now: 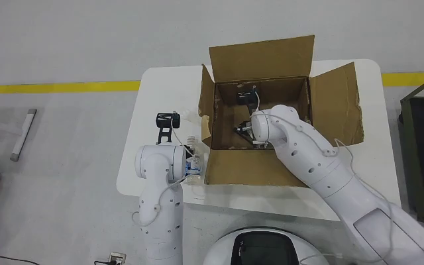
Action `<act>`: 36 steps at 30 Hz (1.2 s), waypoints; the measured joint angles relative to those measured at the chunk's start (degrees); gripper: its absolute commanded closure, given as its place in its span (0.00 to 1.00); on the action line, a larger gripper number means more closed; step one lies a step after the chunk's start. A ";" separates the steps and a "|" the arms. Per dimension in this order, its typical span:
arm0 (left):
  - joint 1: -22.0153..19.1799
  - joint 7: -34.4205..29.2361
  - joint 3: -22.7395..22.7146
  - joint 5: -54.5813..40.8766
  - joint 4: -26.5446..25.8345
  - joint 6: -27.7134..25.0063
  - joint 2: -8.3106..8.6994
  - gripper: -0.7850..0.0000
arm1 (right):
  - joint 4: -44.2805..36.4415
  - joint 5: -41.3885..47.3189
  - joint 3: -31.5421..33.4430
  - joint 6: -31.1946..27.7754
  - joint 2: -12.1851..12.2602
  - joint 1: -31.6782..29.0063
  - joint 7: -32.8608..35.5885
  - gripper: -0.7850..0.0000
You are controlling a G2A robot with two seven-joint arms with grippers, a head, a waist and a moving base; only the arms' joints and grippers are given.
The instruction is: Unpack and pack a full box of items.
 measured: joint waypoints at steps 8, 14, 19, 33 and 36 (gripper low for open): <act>0.00 0.00 0.00 0.00 0.00 0.00 0.00 0.00 | 0.22 -1.02 -0.10 0.09 -0.31 -0.33 1.48 0.00; 0.00 0.00 0.00 0.00 0.00 0.00 0.00 0.00 | 1.02 -0.73 -0.12 -0.88 -0.64 -0.64 1.60 0.00; 0.00 0.00 0.00 0.00 0.00 0.00 0.00 0.00 | 2.09 -0.36 -0.17 -1.29 -1.01 -0.68 1.19 0.00; 0.00 0.00 0.00 0.00 0.00 0.00 0.00 0.00 | 2.47 3.55 -0.03 -7.04 -1.91 -0.45 1.18 0.06; 0.00 0.00 0.00 0.00 0.00 0.00 0.00 0.00 | 1.32 3.64 0.62 -6.89 -1.86 -0.53 1.33 0.00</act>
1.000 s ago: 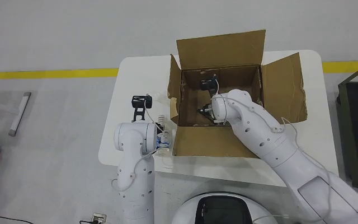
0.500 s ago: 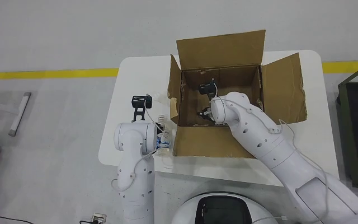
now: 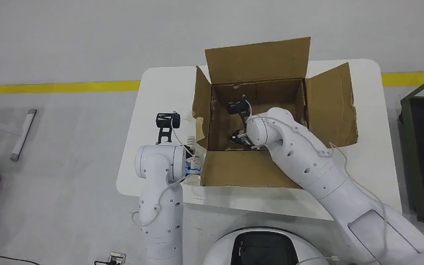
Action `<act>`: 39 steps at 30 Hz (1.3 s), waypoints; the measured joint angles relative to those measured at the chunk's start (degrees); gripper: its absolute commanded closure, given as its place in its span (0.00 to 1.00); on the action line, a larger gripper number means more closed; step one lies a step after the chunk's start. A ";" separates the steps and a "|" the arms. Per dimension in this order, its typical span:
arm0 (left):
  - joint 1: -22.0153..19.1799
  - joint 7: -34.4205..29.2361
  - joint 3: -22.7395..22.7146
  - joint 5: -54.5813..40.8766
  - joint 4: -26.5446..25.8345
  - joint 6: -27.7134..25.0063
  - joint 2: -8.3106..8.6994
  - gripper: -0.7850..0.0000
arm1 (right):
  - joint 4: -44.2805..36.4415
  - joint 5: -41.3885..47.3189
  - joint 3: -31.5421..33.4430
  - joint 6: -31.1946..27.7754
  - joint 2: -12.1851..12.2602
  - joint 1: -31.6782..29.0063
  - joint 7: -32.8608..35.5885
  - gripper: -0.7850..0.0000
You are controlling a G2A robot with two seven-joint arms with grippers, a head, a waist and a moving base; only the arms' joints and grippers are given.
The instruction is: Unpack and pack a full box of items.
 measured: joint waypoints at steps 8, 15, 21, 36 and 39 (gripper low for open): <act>0.00 0.00 0.00 0.00 0.00 0.00 0.00 0.00 | -2.90 -3.35 1.81 5.42 0.34 -0.82 -0.09 0.00; 0.00 0.00 0.00 0.00 0.00 0.00 0.00 0.00 | -2.07 -4.90 1.36 7.46 -0.17 1.05 1.86 0.09; 0.00 0.00 0.00 0.00 0.00 0.00 0.00 0.00 | 0.98 -5.97 -0.70 4.82 -1.07 6.48 8.07 0.67; 0.00 0.00 0.00 0.00 0.00 0.00 0.00 0.00 | 4.31 -6.68 -2.46 4.77 -2.15 9.82 11.09 1.00; 0.00 0.00 0.00 0.00 0.00 0.00 0.00 0.00 | 4.05 -6.74 -2.38 4.08 -2.11 8.93 9.76 1.00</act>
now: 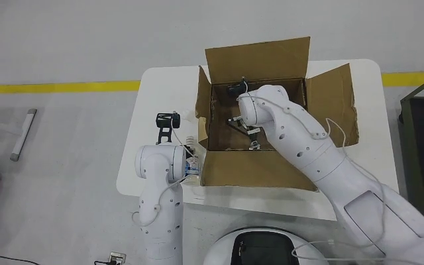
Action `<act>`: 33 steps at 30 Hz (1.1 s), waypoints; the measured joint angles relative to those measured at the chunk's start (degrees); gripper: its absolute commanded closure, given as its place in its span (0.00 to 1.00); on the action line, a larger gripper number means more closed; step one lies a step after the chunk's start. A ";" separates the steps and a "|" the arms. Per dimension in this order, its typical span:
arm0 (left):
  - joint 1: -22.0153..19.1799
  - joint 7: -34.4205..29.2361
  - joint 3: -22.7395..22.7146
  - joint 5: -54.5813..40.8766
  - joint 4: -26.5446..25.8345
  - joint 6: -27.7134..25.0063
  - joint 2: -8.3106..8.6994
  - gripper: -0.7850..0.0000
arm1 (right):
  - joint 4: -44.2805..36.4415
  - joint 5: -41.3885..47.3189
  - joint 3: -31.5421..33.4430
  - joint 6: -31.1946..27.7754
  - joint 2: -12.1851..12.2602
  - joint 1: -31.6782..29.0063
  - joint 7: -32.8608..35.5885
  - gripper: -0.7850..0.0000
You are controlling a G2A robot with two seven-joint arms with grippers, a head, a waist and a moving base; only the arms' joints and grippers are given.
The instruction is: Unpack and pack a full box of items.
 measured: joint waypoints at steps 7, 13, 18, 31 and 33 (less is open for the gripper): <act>0.00 0.00 0.00 0.00 0.00 0.00 0.00 0.00 | -0.13 -4.92 -2.29 0.26 -0.58 -0.19 1.89 0.73; 0.00 0.00 0.00 0.00 0.00 0.00 0.00 0.00 | 4.59 -7.87 -3.06 -0.05 -2.30 1.55 2.08 0.56; 0.00 0.00 0.00 0.00 0.00 0.00 0.00 0.00 | 10.31 -8.50 -2.36 -0.15 -4.08 3.02 2.19 0.56; 0.00 0.00 0.00 0.00 0.00 0.00 0.00 0.00 | 16.87 -11.17 -0.69 1.33 -7.65 3.41 0.69 0.58; 0.00 0.00 0.00 0.00 0.00 0.00 0.00 0.00 | 16.28 -11.82 -0.15 2.23 -7.87 2.70 -0.21 0.58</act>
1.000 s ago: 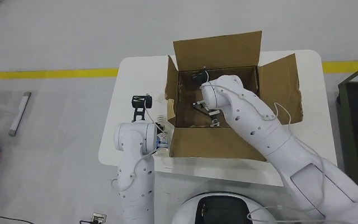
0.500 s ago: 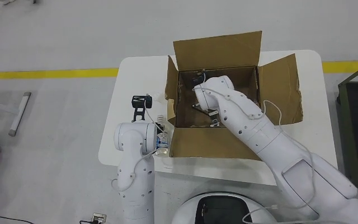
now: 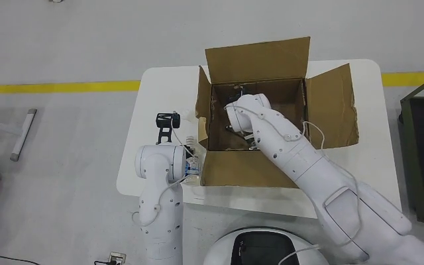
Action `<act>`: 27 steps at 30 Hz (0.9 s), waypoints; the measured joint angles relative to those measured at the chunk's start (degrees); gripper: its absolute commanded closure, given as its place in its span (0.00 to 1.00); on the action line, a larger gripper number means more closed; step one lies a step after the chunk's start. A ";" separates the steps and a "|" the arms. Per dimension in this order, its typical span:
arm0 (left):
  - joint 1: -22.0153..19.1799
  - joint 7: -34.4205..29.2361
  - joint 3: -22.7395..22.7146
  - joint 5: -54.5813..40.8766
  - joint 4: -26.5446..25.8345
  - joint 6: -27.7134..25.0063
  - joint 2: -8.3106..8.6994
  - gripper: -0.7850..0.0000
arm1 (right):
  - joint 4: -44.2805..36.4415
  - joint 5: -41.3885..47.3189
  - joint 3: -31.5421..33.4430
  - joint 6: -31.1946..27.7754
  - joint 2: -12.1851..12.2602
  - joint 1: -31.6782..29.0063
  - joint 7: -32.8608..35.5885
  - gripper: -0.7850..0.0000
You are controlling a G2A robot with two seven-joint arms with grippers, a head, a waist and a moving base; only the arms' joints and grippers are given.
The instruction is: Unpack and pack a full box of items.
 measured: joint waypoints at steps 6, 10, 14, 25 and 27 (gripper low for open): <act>0.00 0.00 0.00 0.00 0.00 0.00 0.00 0.00 | -3.22 -2.72 2.35 1.67 0.05 -2.86 -1.66 0.57; 0.00 0.00 0.00 0.00 0.00 0.00 0.00 0.00 | -5.50 -5.11 4.27 1.62 0.28 -4.82 -1.60 0.57; 0.00 0.00 0.00 0.00 0.00 0.00 0.00 0.00 | -7.52 -7.73 6.22 1.29 0.41 -6.72 -1.28 0.58; 0.00 0.00 0.00 0.00 0.00 0.00 0.00 0.00 | -11.81 -12.85 10.14 -0.02 -0.15 -10.98 0.03 0.60; 0.00 0.00 0.00 0.00 0.00 0.00 0.00 0.00 | -12.13 -13.06 10.56 -0.20 -0.33 -11.44 0.21 0.60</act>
